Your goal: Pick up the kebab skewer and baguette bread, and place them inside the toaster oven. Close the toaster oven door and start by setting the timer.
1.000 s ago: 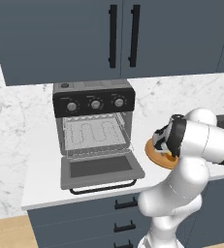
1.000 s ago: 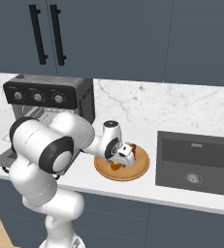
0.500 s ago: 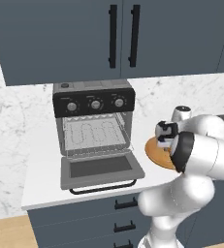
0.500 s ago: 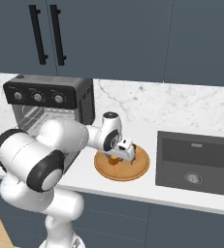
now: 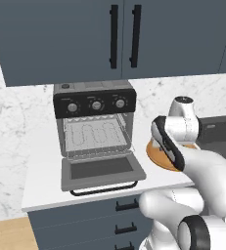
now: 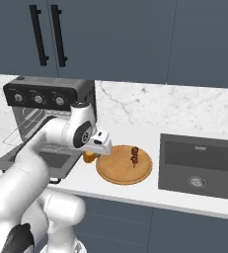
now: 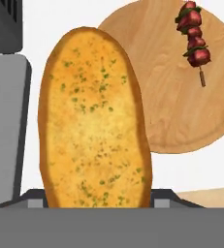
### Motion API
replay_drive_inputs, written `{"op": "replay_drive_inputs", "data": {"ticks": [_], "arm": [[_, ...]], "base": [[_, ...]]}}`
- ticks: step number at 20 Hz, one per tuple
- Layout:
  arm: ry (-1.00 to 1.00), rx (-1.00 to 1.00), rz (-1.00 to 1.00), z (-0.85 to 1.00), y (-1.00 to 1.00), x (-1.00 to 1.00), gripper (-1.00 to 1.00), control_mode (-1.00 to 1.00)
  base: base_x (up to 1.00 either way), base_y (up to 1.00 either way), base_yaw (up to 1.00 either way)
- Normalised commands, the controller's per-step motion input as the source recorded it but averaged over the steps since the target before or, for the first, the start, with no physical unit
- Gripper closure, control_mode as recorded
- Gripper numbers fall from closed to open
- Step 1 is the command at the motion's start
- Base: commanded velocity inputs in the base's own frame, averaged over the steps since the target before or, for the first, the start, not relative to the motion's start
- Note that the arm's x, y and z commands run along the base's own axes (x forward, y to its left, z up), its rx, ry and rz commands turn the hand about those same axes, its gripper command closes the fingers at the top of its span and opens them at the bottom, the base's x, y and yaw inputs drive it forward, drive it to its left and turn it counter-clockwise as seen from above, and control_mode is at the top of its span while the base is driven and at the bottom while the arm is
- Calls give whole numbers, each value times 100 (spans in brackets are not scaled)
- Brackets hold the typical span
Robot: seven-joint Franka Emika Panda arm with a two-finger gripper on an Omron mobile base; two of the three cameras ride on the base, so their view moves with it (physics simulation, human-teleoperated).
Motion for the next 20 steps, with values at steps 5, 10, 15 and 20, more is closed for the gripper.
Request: {"op": "replay_drive_inputs", "data": {"ticks": [5, 10, 15, 20], "arm": [[0, 0, 10, 65, 100, -22, 100, -100], [0, 0, 1, 28, 100, -1, 100, -100], [6, 3, 0, 3, 100, 20, 100, -100], [6, 6, 0, 7, 100, 19, 100, -100]], "base": [[0, 0, 0], [0, 0, 0], [0, 0, 0], [0, 0, 0]]}}
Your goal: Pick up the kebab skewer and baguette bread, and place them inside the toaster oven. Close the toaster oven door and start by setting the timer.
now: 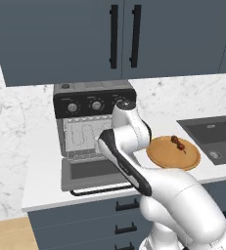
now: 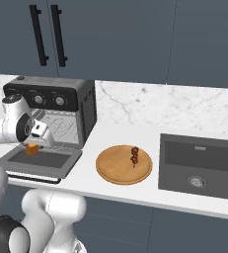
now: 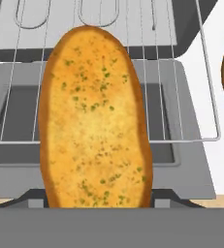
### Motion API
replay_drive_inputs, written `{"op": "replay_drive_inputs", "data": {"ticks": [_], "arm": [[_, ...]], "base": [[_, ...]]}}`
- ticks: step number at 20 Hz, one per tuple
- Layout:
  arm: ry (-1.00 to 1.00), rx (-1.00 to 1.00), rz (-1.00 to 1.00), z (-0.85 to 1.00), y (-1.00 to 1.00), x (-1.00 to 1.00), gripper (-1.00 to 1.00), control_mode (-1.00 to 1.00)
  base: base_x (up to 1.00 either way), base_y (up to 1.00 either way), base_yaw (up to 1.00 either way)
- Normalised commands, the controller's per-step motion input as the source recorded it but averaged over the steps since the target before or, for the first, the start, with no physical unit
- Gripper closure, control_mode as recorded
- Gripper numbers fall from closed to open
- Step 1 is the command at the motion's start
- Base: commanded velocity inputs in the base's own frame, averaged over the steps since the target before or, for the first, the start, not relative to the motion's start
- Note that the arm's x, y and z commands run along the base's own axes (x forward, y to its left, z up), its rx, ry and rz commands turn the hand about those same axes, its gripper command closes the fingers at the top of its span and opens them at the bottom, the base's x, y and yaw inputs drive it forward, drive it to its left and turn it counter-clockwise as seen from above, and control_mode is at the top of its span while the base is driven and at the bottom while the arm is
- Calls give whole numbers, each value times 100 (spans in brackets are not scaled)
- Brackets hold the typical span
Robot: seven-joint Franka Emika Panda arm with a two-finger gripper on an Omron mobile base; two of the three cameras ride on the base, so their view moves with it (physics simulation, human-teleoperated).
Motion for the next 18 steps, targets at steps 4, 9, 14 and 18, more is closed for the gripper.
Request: {"op": "replay_drive_inputs", "data": {"ticks": [4, 9, 14, 18], "arm": [[0, 5, 0, 0, 98, 33, 100, -100], [-5, 4, 0, 0, 91, 55, 100, -100], [-1, 1, 0, -2, 19, 66, 100, -100], [0, 0, 0, -16, 0, 45, 100, -100]], "base": [[0, 0, 0], [0, 0, 0], [0, 0, 0], [0, 0, 0]]}}
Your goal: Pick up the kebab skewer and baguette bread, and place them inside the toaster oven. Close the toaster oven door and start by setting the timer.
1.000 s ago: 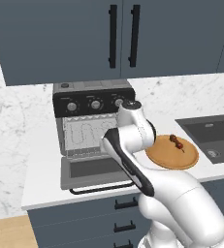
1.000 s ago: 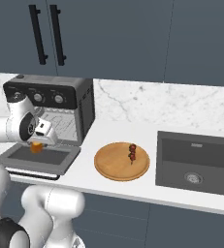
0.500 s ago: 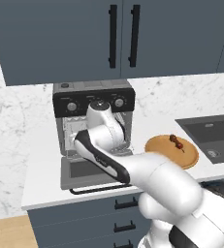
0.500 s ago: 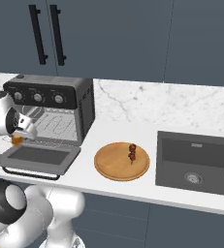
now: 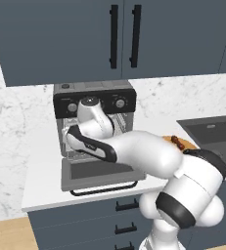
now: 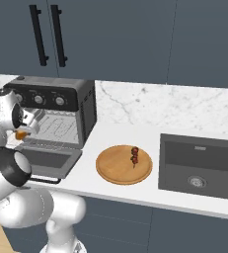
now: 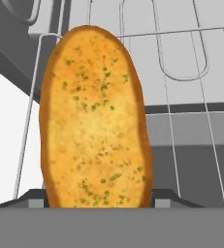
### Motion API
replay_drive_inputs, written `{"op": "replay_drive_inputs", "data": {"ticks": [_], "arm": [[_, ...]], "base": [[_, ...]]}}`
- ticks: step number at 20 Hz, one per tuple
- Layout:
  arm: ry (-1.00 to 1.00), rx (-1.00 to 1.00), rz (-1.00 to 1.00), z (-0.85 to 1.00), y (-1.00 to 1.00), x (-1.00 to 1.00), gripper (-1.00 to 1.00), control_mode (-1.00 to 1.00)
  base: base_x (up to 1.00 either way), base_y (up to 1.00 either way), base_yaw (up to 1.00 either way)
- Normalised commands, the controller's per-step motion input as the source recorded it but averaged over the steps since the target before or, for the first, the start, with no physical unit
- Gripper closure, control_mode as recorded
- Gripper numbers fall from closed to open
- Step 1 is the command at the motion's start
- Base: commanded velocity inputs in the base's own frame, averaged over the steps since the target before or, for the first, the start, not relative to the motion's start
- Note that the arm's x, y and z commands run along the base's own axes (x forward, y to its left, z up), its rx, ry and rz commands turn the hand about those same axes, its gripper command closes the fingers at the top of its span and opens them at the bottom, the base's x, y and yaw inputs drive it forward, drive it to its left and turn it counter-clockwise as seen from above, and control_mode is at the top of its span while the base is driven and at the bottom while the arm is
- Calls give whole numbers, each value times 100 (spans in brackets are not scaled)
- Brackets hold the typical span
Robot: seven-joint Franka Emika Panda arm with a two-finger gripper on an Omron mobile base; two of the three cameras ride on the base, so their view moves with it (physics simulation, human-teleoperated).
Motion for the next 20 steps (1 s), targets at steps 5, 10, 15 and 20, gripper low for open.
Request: {"op": "replay_drive_inputs", "data": {"ticks": [5, 10, 15, 20], "arm": [[0, 0, 0, -28, 0, 26, 100, -100], [0, 0, 0, -27, 0, 14, 100, -100], [0, 1, 0, -17, 1, 5, 100, -100], [0, 0, 0, -29, 0, -35, -100, -100]], "base": [[0, 0, 0], [0, 0, 0], [0, 0, 0], [0, 0, 0]]}}
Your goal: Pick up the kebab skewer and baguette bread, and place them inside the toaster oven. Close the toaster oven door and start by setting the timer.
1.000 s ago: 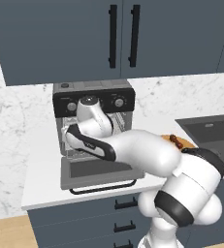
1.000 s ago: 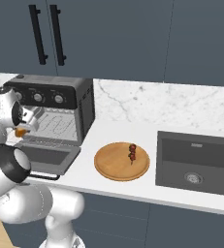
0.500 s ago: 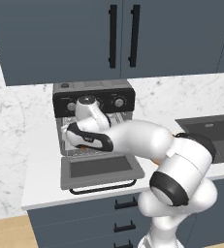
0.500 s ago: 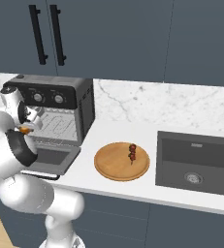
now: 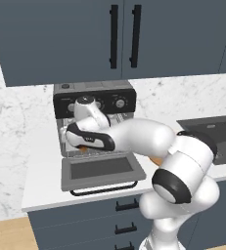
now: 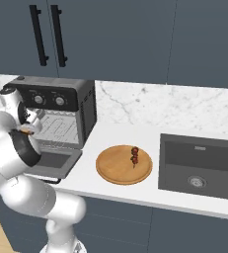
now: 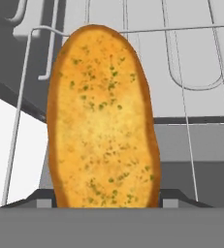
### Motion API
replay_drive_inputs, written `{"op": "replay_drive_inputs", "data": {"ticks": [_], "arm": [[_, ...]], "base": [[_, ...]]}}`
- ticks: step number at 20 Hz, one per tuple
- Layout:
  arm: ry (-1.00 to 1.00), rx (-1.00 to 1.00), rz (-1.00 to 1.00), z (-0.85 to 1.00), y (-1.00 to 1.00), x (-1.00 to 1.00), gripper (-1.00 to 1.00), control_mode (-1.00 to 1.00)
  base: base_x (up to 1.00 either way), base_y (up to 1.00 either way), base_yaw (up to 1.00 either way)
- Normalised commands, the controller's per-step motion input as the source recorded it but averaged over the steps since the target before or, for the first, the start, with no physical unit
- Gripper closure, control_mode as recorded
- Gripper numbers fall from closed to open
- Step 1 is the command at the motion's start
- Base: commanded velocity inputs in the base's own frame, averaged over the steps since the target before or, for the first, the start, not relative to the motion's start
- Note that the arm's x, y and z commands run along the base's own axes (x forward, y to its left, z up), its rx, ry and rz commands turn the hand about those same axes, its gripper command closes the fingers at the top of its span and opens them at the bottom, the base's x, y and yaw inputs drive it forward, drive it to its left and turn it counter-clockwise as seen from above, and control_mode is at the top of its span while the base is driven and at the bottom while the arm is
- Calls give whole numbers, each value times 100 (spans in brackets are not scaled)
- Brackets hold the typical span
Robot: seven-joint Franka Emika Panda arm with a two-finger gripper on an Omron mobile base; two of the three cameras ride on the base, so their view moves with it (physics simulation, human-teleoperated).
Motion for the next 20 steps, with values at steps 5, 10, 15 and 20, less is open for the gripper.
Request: {"op": "replay_drive_inputs", "data": {"ticks": [5, 10, 15, 20], "arm": [[0, 0, 0, -16, -3, -24, -100, -100], [0, 0, 0, 16, -27, 0, -100, -100], [0, 0, 0, 63, -45, -15, -100, -100], [0, 1, 0, 38, -71, -42, -100, -100]], "base": [[0, 0, 0], [0, 0, 0], [0, 0, 0], [0, 0, 0]]}}
